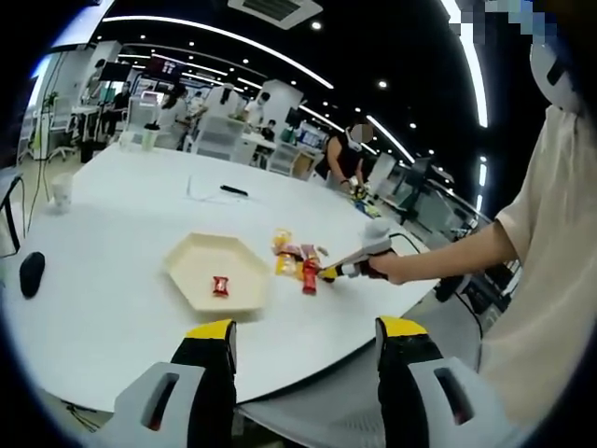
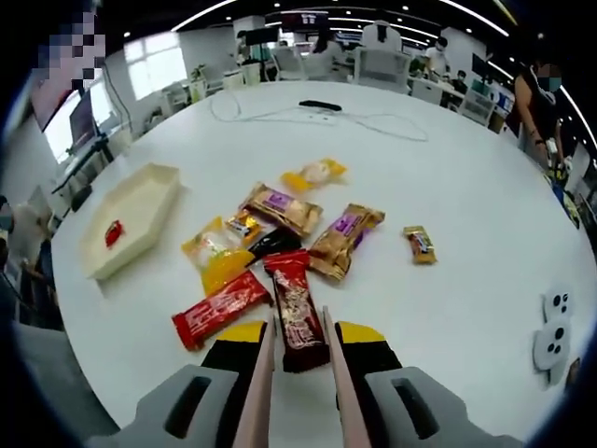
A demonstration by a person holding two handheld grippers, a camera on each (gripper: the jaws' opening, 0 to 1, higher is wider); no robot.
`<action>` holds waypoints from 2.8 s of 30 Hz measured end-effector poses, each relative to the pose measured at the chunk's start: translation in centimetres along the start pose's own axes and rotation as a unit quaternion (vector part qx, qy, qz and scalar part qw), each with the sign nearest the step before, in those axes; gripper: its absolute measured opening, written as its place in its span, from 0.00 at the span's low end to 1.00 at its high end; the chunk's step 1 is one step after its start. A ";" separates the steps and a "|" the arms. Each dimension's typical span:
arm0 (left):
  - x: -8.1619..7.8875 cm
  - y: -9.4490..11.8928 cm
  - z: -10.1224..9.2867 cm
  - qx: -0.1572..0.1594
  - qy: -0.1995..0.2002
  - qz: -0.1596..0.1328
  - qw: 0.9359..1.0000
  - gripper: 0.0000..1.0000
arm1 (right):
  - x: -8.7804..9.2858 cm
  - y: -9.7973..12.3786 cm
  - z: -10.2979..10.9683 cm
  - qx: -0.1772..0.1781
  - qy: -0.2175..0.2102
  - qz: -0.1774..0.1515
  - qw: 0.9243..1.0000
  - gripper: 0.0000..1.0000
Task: Place the target food into the container with the food tongs after gripping and lifting it, then release it inside without dropping or visibly crushing the food.
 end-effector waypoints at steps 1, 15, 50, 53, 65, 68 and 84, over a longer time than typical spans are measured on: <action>0.0 0.0 0.0 0.000 0.000 0.000 1.000 0.60 | 0.0 0.0 0.0 0.000 0.000 -0.001 1.000 0.27; 0.0 0.2 -0.5 -0.003 0.005 -0.005 1.000 0.60 | 0.2 0.2 0.5 0.014 -0.006 -0.001 1.000 0.23; -1.6 0.4 -1.5 0.013 -0.022 -0.023 0.999 0.60 | -2.7 6.7 0.5 0.008 -0.057 -0.089 0.994 0.23; -1.7 0.5 -1.6 0.013 -0.023 -0.025 0.999 0.60 | -3.3 7.3 0.3 0.008 -0.060 -0.100 0.993 0.23; -1.8 0.3 -2.0 0.025 -0.028 -0.025 0.999 0.60 | -5.9 8.8 0.8 0.007 -0.048 -0.130 0.990 0.23; -1.8 0.2 -2.3 0.030 -0.035 -0.022 0.999 0.60 | -6.2 9.0 0.9 0.007 -0.046 -0.134 0.990 0.23; -1.9 0.3 -2.0 0.031 -0.031 -0.034 0.998 0.60 | -8.8 10.4 1.8 0.009 -0.039 -0.163 0.986 0.23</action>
Point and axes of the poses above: the point that each gripper's makers call its tool centre point, and the gripper's own axes: y roughly backward along the fingers, z roughly to its left, x roughly out of its underside, the point moved 1 cm from there along y, roughly backward along the fingers
